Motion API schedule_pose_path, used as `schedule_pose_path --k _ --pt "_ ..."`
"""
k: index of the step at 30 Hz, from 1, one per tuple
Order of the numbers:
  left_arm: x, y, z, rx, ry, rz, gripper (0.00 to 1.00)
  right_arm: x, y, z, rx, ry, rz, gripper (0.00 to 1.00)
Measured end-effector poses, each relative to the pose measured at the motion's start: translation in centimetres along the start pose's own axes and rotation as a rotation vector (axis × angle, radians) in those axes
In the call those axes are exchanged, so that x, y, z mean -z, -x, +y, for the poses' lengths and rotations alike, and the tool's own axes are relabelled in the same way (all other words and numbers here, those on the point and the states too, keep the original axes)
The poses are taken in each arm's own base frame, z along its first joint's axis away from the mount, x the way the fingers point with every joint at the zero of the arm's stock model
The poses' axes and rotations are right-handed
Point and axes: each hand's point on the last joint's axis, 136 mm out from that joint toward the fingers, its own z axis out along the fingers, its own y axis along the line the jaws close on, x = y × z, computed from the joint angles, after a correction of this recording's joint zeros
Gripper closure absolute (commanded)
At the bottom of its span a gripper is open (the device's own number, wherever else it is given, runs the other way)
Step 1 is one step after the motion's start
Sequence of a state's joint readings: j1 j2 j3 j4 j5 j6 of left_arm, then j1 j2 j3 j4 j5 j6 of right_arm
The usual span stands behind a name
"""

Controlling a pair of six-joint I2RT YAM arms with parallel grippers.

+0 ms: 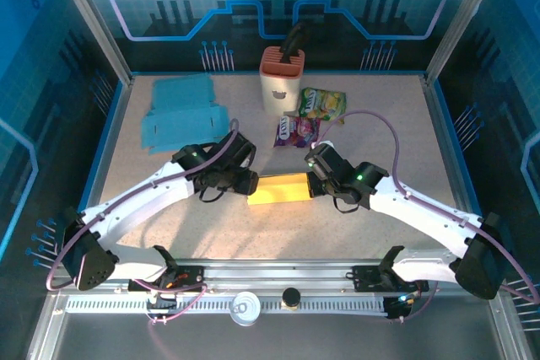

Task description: Fold the paper box

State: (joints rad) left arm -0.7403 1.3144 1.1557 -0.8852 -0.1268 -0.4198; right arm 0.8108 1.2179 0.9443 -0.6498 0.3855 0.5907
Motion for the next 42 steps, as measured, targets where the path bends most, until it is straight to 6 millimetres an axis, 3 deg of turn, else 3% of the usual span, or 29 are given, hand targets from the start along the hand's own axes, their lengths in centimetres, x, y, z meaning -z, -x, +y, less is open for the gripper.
schedule_pose_path --k 14,24,33,35,38,42 --pt "-0.1 1.6 0.3 -0.039 0.062 -0.014 0.75 0.0 0.0 0.0 0.0 0.0 0.0 1.0" --pt "-0.4 1.3 1.0 -0.065 0.102 0.008 0.68 0.0 0.0 0.0 0.0 0.001 0.0 1.0" --pt "-0.5 1.2 1.2 -0.069 0.112 0.008 0.78 0.0 0.1 0.2 -0.002 0.01 -0.001 1.0" --pt "-0.5 1.1 1.3 -0.07 0.115 0.01 0.77 0.0 0.0 0.3 -0.002 0.014 0.0 1.0" --pt "-0.5 1.1 1.4 -0.076 0.122 0.009 0.66 0.0 0.0 0.3 -0.002 0.014 0.0 1.0" --pt "-0.4 0.8 1.7 -0.086 0.129 0.006 0.59 0.0 0.0 0.3 -0.002 0.014 0.0 1.0"
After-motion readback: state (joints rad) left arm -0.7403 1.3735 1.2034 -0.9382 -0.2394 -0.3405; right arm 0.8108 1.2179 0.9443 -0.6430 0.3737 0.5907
